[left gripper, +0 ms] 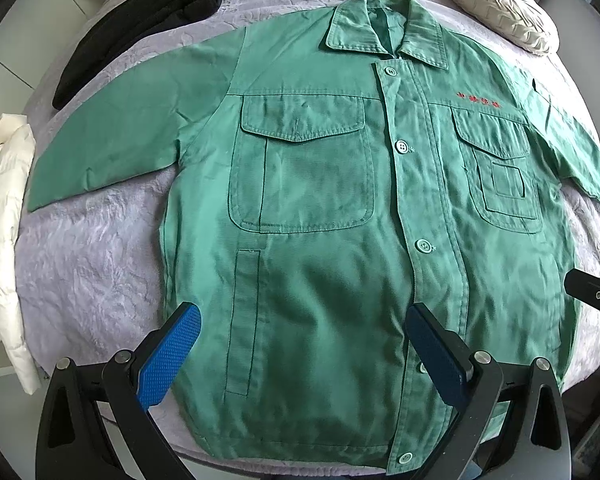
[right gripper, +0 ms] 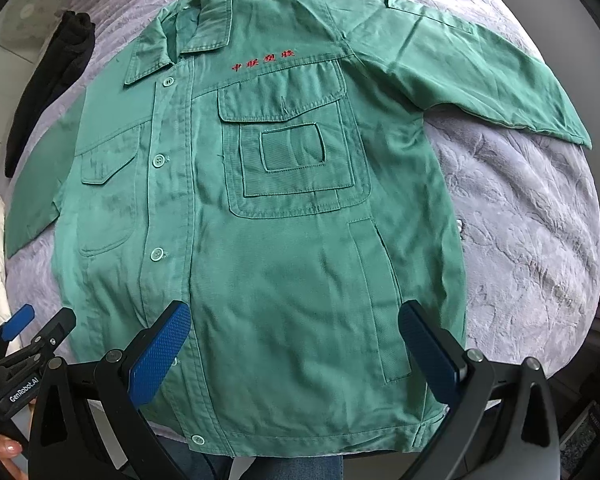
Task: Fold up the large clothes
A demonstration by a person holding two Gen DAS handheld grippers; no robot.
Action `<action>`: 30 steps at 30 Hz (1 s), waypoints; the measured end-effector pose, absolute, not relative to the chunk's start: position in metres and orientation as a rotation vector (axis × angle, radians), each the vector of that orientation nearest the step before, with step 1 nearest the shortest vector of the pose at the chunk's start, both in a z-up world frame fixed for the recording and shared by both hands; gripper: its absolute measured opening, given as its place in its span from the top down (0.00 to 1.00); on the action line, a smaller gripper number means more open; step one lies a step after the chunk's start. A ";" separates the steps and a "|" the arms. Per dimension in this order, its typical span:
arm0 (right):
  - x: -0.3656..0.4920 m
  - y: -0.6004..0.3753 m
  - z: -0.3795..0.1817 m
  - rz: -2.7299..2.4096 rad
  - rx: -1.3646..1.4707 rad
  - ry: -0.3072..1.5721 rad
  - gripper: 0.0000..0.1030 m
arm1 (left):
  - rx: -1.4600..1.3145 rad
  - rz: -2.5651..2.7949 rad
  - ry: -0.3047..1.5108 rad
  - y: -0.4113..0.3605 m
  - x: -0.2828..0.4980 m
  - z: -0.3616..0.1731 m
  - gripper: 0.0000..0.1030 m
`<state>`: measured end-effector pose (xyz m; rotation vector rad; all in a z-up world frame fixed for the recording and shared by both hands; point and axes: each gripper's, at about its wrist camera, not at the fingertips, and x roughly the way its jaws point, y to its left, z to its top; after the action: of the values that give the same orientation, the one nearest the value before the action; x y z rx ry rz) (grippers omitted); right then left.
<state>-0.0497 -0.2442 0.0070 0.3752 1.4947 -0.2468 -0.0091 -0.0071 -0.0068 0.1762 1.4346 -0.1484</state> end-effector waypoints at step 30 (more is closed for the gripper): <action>-0.045 -0.240 0.006 -0.248 0.368 1.497 0.00 | 0.173 -0.140 1.436 -0.005 -0.009 -0.008 0.01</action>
<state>-0.0449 -0.2405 0.0059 0.3684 1.4972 -0.2476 -0.0093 -0.0049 -0.0077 0.1729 1.4355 -0.1397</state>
